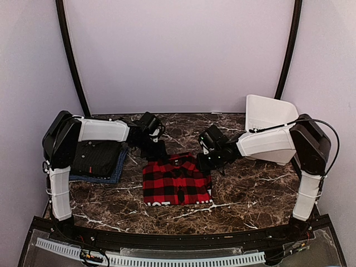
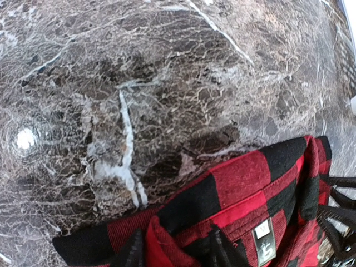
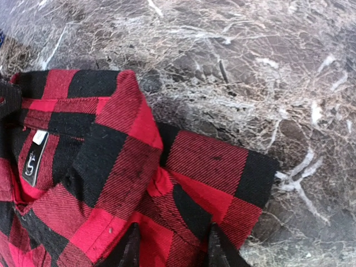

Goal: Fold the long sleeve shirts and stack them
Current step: Smooth out the square-folded shirt at the center of the board.

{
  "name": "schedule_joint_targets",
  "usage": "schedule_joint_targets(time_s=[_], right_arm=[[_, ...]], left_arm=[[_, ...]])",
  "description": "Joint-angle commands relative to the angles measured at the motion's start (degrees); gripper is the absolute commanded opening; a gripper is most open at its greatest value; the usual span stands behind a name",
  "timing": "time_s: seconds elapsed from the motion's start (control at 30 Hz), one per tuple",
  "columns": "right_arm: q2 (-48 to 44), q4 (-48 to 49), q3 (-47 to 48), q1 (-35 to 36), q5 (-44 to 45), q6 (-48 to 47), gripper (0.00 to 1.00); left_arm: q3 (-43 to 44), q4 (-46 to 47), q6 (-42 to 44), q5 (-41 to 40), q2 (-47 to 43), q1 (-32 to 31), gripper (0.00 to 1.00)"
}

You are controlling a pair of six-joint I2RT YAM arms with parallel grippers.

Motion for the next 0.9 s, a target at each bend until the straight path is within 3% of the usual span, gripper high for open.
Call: schedule_joint_targets(time_s=[0.0,0.27,0.4,0.87], right_arm=[[0.9,2.6,-0.6,-0.5,-0.7,-0.1,0.33],[-0.1,2.1,0.1,-0.5,-1.1,-0.4,0.0],[-2.8,1.4,-0.3,-0.3,-0.7,-0.4,0.0],[-11.7,-1.3,-4.5,0.9,2.5,0.9,0.0]], left_arm=[[2.9,-1.8,0.6,-0.5,0.6,-0.4,0.32],[5.0,-3.2,1.0,-0.4,1.2,-0.8,0.07],[6.0,-4.1,1.3,-0.5,0.6,-1.2,0.0],[9.8,-5.1,1.4,-2.9,-3.8,-4.1,0.0]])
